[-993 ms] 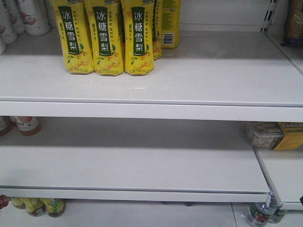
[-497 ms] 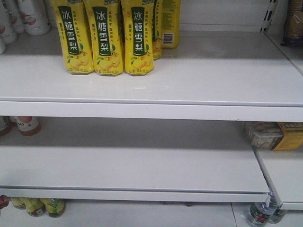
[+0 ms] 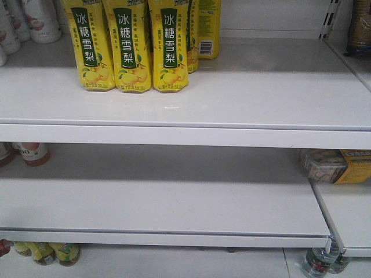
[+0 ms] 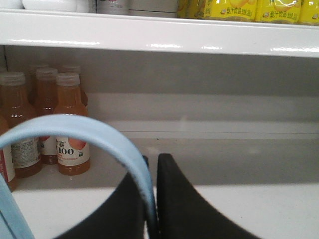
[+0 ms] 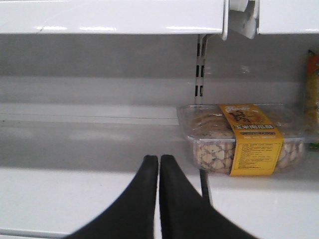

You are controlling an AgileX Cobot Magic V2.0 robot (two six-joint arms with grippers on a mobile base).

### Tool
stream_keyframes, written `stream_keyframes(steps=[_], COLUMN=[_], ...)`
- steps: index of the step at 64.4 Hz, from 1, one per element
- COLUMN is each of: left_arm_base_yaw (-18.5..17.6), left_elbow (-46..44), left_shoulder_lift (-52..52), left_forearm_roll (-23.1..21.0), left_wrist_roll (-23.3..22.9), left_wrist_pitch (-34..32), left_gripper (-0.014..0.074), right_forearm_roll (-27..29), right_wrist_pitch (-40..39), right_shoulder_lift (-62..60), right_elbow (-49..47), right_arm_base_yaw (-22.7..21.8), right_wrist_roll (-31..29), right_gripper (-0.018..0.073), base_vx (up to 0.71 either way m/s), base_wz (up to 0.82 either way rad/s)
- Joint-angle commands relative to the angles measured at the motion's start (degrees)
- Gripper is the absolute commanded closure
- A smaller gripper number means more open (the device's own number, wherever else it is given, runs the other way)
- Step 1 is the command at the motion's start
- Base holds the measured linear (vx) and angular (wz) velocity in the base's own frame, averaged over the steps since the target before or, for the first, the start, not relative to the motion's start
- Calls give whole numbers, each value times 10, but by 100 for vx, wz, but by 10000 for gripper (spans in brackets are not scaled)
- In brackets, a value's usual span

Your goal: Place coke in basket with both arms

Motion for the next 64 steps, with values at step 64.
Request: stream_keyframes(steps=[64], left_arm_base_yaw=[-1], left_elbow=[-2], left_shoulder_lift=[-12], left_forearm_roll=[23], left_wrist_roll=[26], left_wrist_pitch=[-82], left_gripper=[603], right_forearm_roll=[172], right_wrist_pitch=[-158], right_shoulder_lift=[-10], right_elbow=[7], right_arm_base_yaw=[-73], right_wrist_roll=[-150], right_gripper=[561], base_vx=[0], base_wz=[0])
